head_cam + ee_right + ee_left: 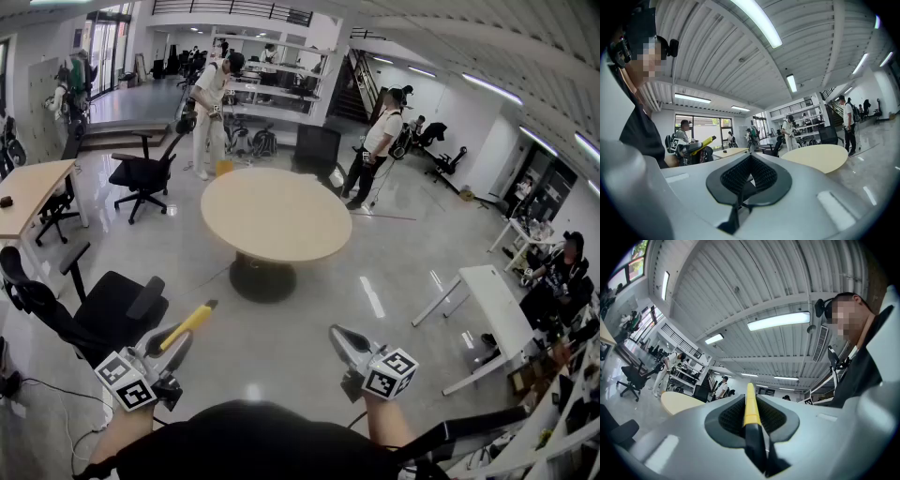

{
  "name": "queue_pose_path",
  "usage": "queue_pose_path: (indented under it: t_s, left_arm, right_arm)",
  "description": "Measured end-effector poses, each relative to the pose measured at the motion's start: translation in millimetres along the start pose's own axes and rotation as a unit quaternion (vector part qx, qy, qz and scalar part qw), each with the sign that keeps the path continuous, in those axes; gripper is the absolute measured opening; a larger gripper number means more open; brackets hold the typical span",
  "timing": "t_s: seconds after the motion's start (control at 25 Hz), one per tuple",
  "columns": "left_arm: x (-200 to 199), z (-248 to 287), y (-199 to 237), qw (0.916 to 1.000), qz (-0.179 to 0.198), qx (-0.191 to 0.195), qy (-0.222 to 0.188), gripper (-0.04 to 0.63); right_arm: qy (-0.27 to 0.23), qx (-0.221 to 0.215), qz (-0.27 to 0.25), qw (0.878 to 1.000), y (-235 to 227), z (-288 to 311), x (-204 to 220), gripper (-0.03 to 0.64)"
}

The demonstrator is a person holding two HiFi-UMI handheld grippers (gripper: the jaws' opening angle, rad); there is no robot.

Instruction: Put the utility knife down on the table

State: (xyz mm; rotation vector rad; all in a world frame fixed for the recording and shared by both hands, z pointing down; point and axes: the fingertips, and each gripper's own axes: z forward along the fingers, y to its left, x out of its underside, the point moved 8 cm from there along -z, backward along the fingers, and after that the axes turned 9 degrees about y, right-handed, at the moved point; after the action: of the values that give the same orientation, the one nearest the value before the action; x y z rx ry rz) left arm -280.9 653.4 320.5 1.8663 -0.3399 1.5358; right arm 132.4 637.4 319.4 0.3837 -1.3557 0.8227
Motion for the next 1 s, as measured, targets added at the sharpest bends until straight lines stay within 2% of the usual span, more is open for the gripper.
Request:
queue_pose_path:
  t_s: [0.36, 0.56, 0.76, 1.0]
  left_arm:
    - [-2, 2, -1, 1.0, 0.001, 0.005, 0.002, 0.067]
    - [0, 7, -2, 0.9999, 0.002, 0.013, 0.005, 0.067]
    - [-1, 26, -6, 0.9997, 0.001, 0.023, 0.007, 0.067]
    - [9, 61, -31, 0.9992, 0.004, 0.038, 0.014, 0.067]
  right_arm:
    - [0.004, 0.004, -0.002, 1.0, 1, -5, -2, 0.012]
    - [-0.002, -0.008, 0.01, 1.0, 1, -7, 1, 0.014]
    - [-0.005, -0.004, 0.014, 1.0, -9, -18, 5, 0.015]
    - [-0.007, 0.006, 0.019, 1.0, -32, -54, 11, 0.014]
